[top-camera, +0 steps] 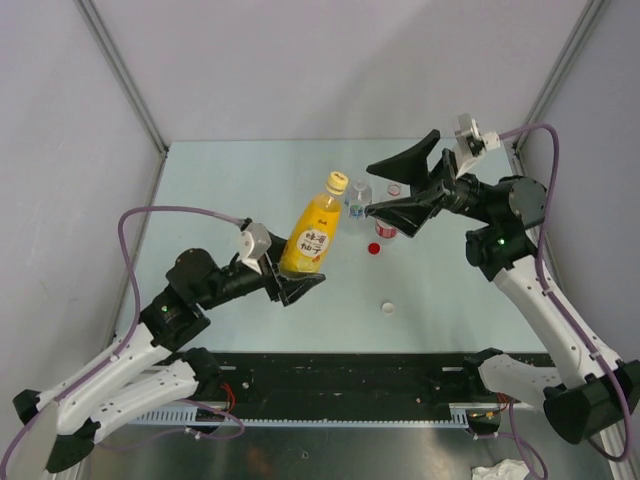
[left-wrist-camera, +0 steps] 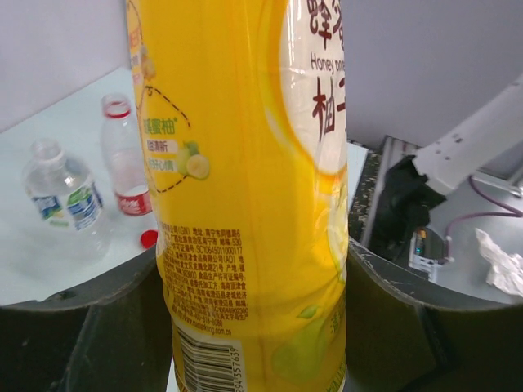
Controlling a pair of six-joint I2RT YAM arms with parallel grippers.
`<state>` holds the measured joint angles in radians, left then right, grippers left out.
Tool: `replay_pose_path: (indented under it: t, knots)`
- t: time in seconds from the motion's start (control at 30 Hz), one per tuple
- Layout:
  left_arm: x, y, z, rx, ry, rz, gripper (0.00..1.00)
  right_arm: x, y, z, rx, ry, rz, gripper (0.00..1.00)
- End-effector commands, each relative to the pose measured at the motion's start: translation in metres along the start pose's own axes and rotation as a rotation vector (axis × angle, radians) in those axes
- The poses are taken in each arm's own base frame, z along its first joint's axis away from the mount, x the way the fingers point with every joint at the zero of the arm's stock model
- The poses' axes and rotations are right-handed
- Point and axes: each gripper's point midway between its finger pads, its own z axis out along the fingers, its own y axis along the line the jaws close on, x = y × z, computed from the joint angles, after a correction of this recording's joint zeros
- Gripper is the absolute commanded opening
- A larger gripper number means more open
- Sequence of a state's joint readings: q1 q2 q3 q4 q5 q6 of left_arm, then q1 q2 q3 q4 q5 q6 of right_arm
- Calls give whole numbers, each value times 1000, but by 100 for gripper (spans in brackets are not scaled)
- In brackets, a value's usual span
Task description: Unscrew the bottle caps
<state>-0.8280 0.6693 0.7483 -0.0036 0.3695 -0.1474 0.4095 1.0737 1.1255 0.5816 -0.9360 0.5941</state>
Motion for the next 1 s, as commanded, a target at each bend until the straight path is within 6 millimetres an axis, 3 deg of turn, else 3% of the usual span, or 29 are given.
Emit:
replay_pose_path:
  t: [0.0, 0.3, 0.53, 0.97]
  knots:
    - [-2, 30, 2, -158, 15, 17, 0, -6, -16, 7, 3, -54, 147, 99]
    - [19, 48, 12, -231, 125, -14, 0, 10, -61, 18, 69, -109, 391, 97]
    - [26, 53, 14, -247, 158, -20, 0, 26, -67, 26, 59, -86, 460, 84]
    - [30, 51, 16, -237, 179, -32, 0, 51, -71, 33, 89, -19, 471, 72]
